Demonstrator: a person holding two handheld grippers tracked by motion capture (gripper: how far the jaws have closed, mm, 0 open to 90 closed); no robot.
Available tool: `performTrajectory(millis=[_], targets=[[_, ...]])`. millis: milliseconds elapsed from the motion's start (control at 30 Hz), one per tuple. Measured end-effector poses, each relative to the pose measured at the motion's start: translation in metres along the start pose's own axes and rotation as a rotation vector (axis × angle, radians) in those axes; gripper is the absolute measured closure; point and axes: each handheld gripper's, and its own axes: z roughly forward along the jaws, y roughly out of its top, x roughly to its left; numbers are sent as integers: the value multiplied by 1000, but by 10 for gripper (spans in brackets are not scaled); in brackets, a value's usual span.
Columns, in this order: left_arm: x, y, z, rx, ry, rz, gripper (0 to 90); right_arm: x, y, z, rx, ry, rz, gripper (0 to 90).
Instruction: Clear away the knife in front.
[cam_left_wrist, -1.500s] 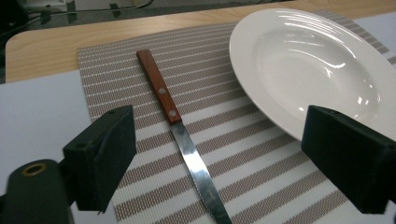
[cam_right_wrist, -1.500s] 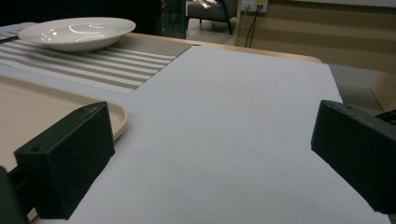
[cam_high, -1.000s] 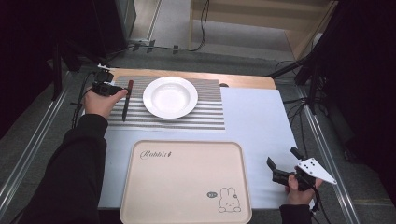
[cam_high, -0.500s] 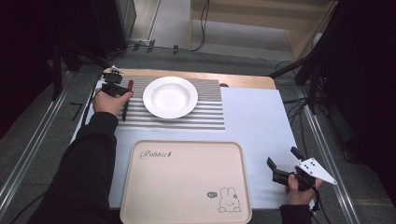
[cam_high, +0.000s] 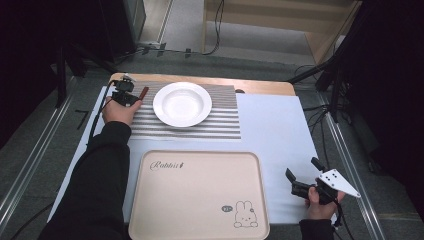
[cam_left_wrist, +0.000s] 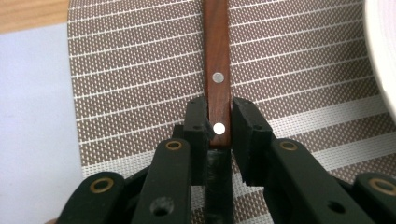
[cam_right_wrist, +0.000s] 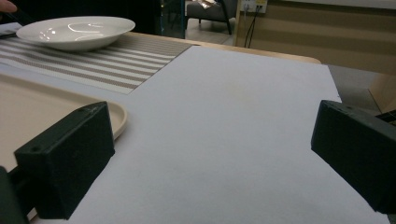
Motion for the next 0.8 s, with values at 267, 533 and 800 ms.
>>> performTrajectory(millis=[267,533,800], targets=[[-2,1,-4,17,-1,11,770,0,0,0,-1,0,0,0],[3,-1,-29,-13,-22,37,771,1,0,0,3,-3,-3,0],[1,-10,-53,-48,-52,46,771,1,0,0,7,-4,-3,0]])
